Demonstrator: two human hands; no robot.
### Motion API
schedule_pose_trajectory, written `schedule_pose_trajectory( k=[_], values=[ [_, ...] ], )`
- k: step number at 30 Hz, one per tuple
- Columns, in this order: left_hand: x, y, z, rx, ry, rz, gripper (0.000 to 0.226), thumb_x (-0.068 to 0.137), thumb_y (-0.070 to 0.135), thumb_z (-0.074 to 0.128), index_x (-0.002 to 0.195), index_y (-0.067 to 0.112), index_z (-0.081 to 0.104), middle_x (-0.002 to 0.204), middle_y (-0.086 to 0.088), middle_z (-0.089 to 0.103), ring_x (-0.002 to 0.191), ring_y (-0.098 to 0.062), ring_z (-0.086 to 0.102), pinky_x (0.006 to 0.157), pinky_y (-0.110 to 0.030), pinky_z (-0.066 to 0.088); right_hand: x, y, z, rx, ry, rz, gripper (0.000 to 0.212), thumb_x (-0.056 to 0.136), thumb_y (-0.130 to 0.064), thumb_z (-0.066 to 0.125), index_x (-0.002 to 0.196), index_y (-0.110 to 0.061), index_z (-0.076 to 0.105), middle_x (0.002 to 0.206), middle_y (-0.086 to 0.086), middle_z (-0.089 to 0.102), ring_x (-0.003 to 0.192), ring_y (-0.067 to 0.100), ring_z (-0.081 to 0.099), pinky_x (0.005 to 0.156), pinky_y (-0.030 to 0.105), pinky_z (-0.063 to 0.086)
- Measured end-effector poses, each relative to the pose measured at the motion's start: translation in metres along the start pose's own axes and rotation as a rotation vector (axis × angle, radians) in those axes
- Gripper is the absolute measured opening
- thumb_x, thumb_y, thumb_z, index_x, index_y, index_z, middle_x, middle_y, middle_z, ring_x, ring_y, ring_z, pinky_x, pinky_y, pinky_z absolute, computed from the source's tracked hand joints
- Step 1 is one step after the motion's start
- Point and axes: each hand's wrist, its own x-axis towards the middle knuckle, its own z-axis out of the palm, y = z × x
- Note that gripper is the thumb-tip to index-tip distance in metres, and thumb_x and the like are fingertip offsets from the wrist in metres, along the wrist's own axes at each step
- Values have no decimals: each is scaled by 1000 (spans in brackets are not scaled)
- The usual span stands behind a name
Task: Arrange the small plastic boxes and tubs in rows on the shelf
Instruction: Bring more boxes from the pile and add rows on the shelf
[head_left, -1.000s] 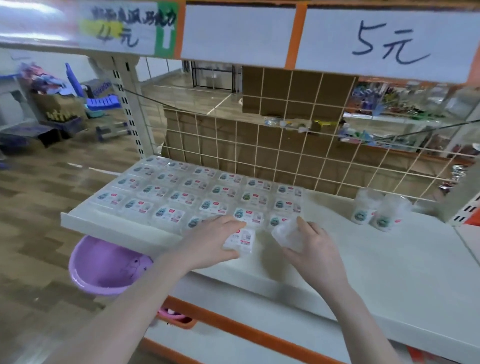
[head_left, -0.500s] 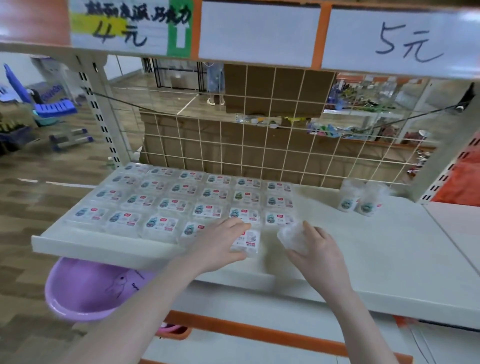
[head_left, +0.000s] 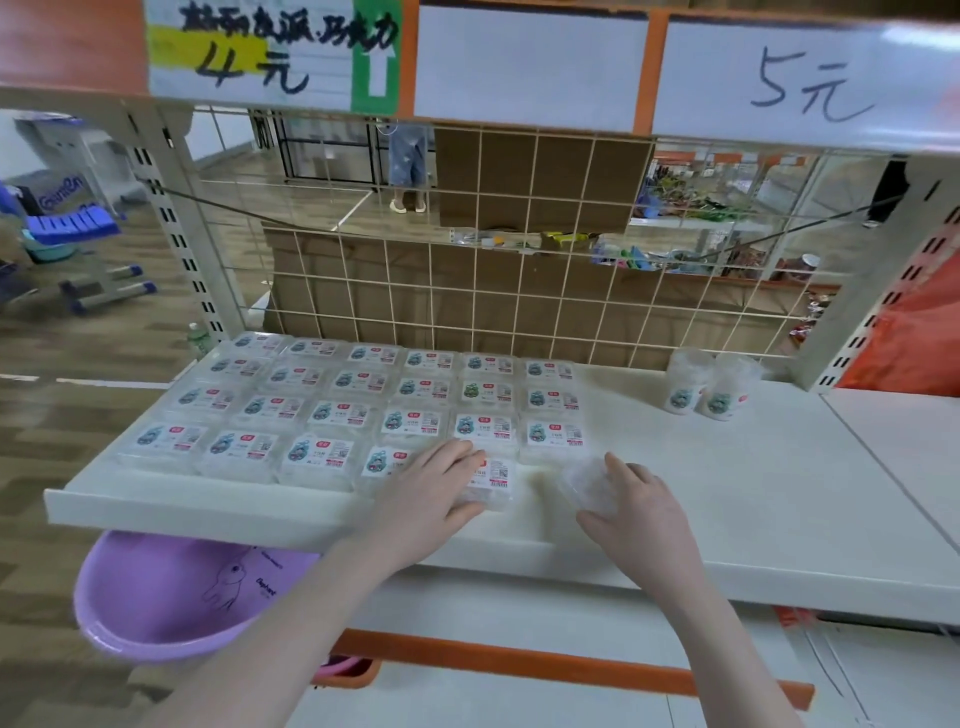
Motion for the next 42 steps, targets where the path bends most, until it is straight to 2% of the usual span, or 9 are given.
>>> schedule_pose_trajectory(
  k=[11,16,19,22,25,28,31,35,42],
  values=[
    [-22,-44,-11,-25,96,-227,48,98,36,43,141,14,42,147,-2,38,139,-18,28,114,-31,18,13,-4,-13,-71,-270,-43,53,77,-26,63,124,-8,47,114,8,52,109,26,47,84,29,39],
    [-30,-52,-8,3,74,-263,52,99,43,33,142,14,40,149,-1,37,141,-17,25,117,-31,12,21,-13,-13,-158,-276,-44,34,75,-39,64,92,-14,49,89,1,47,91,22,47,69,29,36],
    [-32,-50,-7,4,93,-243,74,91,56,10,140,12,43,148,-3,39,139,-19,30,117,-31,13,23,-19,-11,-240,-232,-70,39,76,-43,64,96,-11,52,95,5,53,96,24,50,70,28,35],
    [-33,-48,-7,10,116,-251,76,92,59,9,139,11,45,146,-4,41,138,-20,32,115,-30,12,24,-23,-10,-245,-214,-89,39,75,-34,64,104,-11,53,97,6,55,100,25,52,72,29,39],
    [-34,-45,-8,1,143,-259,74,89,53,12,135,9,50,142,-6,47,135,-23,39,113,-30,15,24,-26,-10,-163,-214,-92,62,74,-27,65,131,-15,41,109,9,55,105,27,49,81,30,42],
    [-36,-44,-9,-5,150,-283,58,96,47,26,134,11,51,141,-5,48,133,-22,40,111,-28,13,24,-31,-11,-52,-177,-106,72,75,-27,65,139,-22,33,114,8,50,107,27,50,82,27,39],
    [-36,-46,-6,-4,157,-295,45,99,37,40,136,14,49,144,-3,44,135,-21,36,112,-27,11,25,-35,-12,77,-116,-129,64,75,-29,66,135,-25,42,114,-1,50,106,21,53,78,24,37],
    [-35,-46,-5,6,166,-298,53,97,46,30,132,13,54,139,-4,50,131,-24,43,111,-31,18,22,-30,-10,310,-36,-151,58,70,-30,74,123,-27,51,107,-7,57,96,13,54,81,24,43],
    [-34,-48,-2,-8,185,-300,40,95,28,51,131,12,54,138,-6,51,130,-26,43,112,-37,24,7,-1,-9,734,48,-37,58,69,-12,80,117,-24,51,107,-10,61,99,7,60,86,21,49]
  ],
)
